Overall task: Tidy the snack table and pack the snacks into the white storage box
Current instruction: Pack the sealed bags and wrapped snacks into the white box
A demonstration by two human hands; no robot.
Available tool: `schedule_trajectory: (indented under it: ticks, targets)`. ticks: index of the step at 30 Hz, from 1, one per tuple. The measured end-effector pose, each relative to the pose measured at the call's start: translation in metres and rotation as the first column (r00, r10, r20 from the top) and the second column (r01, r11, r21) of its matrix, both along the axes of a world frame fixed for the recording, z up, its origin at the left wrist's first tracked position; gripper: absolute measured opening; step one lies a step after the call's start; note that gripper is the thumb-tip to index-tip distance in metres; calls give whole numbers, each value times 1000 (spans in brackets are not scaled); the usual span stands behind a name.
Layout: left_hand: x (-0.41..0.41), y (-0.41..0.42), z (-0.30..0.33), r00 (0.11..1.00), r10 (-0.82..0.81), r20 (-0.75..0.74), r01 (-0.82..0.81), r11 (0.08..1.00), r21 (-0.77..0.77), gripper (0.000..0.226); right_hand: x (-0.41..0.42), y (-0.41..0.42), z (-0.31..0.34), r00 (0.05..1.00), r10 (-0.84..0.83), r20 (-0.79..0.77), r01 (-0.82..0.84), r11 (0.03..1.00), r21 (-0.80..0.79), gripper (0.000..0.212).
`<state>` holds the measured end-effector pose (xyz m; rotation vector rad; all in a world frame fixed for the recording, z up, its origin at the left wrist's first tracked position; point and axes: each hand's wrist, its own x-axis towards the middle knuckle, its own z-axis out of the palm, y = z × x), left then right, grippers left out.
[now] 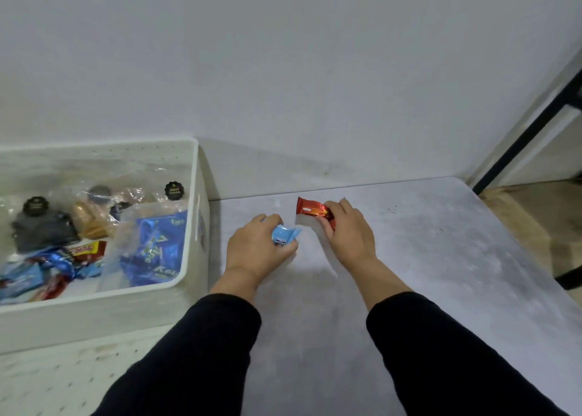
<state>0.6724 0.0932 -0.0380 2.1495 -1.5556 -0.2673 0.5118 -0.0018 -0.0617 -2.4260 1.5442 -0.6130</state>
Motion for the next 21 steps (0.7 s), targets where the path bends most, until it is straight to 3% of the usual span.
schedule_trajectory:
  ticks: [6, 12, 16, 21]
  targets:
    - [37, 25, 99, 969, 35, -243, -105, 953, -283, 18, 58, 22, 104, 956, 30, 291, -25, 999, -20, 36]
    - [114, 80, 174, 994, 81, -72, -103, 909, -404, 24, 154, 72, 183, 886, 159, 435, -136, 987, -83, 34]
    - [185, 137, 179, 976, 213, 53, -183, 923, -339, 26, 220, 121, 196, 885, 279, 372, -287, 957, -35, 38]
    - [255, 197, 145, 970, 241, 31, -234, 961, -147, 28, 293, 182, 163, 906, 365, 214, -392, 914, 103, 38]
